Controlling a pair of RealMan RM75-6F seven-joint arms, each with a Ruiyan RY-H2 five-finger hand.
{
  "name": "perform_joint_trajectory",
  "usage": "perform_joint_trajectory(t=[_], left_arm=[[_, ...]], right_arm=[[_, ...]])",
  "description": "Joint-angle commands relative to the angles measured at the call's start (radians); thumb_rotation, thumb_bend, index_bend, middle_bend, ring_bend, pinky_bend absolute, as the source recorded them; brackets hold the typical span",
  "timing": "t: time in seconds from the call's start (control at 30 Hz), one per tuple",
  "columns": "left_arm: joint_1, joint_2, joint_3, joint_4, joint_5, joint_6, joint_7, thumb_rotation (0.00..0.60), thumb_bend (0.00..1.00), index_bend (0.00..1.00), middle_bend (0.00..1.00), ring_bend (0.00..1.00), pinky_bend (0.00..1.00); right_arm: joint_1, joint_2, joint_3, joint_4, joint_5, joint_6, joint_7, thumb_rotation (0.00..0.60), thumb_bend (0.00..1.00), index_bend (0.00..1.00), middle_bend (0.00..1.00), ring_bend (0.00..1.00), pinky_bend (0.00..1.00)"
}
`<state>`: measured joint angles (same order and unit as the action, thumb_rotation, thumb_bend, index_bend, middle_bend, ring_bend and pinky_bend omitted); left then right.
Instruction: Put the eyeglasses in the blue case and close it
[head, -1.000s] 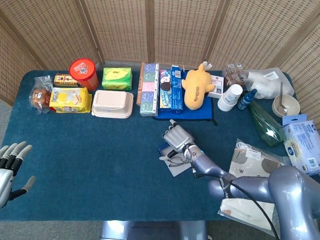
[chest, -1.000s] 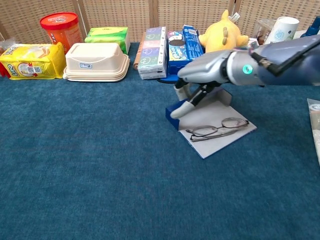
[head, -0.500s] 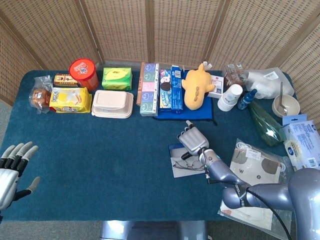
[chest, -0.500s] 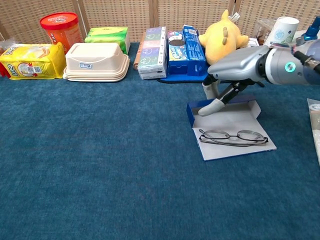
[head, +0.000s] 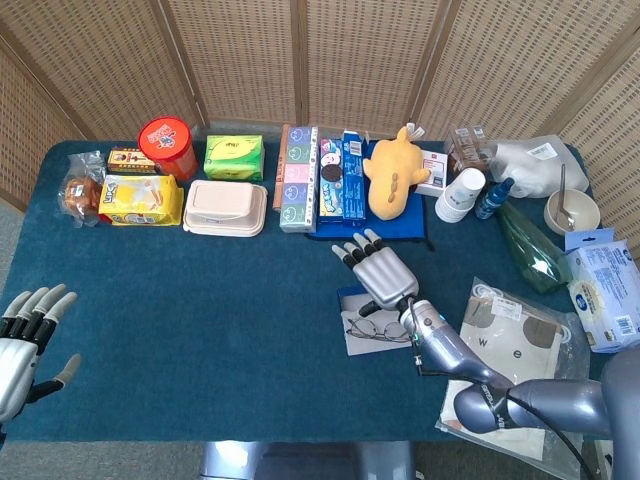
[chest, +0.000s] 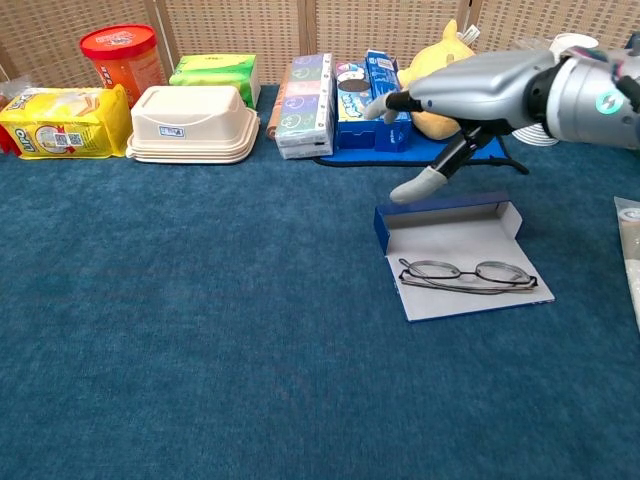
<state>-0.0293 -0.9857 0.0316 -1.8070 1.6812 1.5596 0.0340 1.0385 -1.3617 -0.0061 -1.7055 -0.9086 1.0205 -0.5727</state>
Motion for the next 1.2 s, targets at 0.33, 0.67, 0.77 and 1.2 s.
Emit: perform_joint_trajectory(t=[0.33,0.67,0.77,1.2], left_arm=[[0.001,-0.001,0.003,0.010,0.008,0.007,-0.016,0.600,0.31,0.06,0.06,0.00,0.00],[0.012,0.009,0.010,0.009,0.018,0.027,-0.021,0.600,0.31,0.06,0.06,0.00,0.00],[0.015,0.009,0.012,0.009,0.021,0.031,-0.022,0.600,0.31,0.06,0.06,0.00,0.00],[0.022,0.013,0.014,0.009,0.030,0.045,-0.020,0.600,0.31,0.06,0.06,0.00,0.00]], right_arm=[[-0.166,0.007,-0.065,-0.105,-0.113,0.154,-0.050,0.273,0.05,0.00,0.06,0.00,0.07],[-0.248,-0.091,-0.074,0.012,-0.180,0.161,-0.021,0.296,0.04,0.00,0.01,0.00,0.06],[-0.264,-0.114,-0.070,0.047,-0.196,0.155,-0.018,0.295,0.04,0.00,0.00,0.00,0.06],[-0.314,-0.164,-0.052,0.146,-0.239,0.117,-0.019,0.295,0.04,0.00,0.00,0.00,0.05]])
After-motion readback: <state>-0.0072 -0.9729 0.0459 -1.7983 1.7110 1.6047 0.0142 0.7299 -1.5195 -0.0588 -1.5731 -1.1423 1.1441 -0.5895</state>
